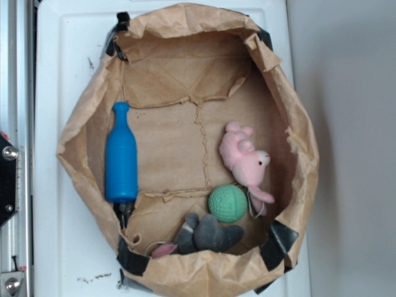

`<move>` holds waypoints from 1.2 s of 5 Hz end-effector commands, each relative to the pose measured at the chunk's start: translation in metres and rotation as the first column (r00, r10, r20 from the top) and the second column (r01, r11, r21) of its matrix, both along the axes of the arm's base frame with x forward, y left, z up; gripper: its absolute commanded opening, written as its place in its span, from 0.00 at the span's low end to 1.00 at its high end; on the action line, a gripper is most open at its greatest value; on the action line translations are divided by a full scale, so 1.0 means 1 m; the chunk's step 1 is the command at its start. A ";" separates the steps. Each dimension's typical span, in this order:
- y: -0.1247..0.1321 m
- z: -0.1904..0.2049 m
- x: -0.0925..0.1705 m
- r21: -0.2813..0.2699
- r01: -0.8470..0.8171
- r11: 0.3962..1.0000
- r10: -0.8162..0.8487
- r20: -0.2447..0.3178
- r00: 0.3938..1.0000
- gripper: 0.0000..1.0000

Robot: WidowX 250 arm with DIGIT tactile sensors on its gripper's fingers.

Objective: Grab the green ball.

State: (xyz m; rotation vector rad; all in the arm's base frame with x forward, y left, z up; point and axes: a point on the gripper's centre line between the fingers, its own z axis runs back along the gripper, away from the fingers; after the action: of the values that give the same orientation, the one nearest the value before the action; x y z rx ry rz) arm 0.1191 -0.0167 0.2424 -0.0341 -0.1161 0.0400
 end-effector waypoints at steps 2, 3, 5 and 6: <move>-0.003 0.010 0.050 -0.038 -0.032 0.999 0.033 0.032 0.999 1.00; 0.009 0.009 0.094 -0.046 -0.116 0.992 0.119 0.068 0.991 1.00; 0.042 -0.039 0.162 -0.112 -0.461 0.880 0.474 0.148 0.868 1.00; 0.042 -0.039 0.162 -0.112 -0.461 0.880 0.474 0.148 0.868 1.00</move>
State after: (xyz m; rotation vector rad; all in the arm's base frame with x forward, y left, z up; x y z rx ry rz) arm 0.2828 0.0163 0.1876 -0.0723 -0.2484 0.5227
